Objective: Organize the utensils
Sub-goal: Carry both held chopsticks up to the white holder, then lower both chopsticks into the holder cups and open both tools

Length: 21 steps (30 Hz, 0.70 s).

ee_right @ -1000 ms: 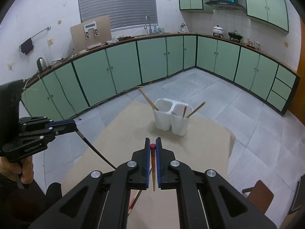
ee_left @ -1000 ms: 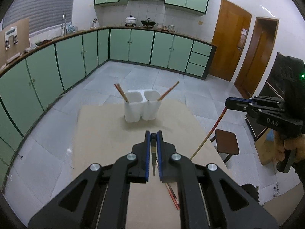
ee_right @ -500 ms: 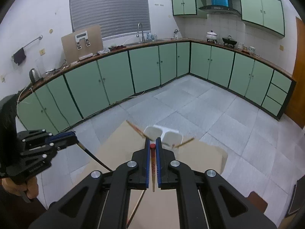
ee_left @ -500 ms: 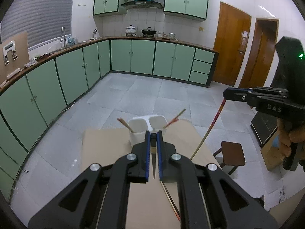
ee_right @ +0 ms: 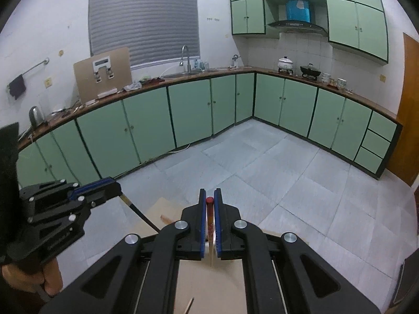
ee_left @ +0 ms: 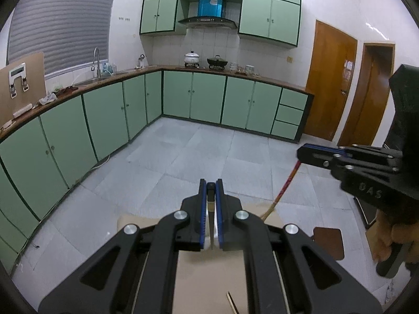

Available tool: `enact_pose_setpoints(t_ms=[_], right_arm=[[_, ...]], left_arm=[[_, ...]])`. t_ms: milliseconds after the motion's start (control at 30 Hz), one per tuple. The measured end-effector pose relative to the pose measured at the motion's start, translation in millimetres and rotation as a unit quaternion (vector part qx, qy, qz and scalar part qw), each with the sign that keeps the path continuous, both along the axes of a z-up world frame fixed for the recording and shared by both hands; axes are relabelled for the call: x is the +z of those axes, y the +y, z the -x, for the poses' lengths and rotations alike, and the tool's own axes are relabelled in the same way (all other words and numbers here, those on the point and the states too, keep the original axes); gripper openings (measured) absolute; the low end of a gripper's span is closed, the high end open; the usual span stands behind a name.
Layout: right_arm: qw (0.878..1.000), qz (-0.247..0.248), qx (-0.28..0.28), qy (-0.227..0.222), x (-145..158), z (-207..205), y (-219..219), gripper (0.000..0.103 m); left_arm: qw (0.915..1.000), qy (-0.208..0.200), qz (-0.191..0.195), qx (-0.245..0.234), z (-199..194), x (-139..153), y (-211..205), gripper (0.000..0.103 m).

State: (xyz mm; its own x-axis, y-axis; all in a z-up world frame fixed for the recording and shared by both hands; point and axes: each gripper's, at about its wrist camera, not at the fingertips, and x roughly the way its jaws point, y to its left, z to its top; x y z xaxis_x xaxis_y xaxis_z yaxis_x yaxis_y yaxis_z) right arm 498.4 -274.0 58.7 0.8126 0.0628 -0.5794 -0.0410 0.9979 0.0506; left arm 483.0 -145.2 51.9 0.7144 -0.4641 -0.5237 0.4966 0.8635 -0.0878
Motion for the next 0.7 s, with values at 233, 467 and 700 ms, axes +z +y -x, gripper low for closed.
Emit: enact_pose_setpoints(t_ms=[233,467,700], right_arm=[[1.0,-0.008,-0.028,-0.003,-19,-44,-22,0.006],[0.999,-0.024,-0.04,0.022,-64,-76,-44,0.006],[0.997,-0.025,-0.047,0.056,-112,-86,-57,0.006]], left_arm=[[0.9999,0.006,-0.013,0.01,-46,-24,-20,0.006],[0.9994,0.03,-0.005,0.017,-85,-67,-27,0.006],[0.9977,0.061,-0.017,0.022,-106,-109,-29,0.006]])
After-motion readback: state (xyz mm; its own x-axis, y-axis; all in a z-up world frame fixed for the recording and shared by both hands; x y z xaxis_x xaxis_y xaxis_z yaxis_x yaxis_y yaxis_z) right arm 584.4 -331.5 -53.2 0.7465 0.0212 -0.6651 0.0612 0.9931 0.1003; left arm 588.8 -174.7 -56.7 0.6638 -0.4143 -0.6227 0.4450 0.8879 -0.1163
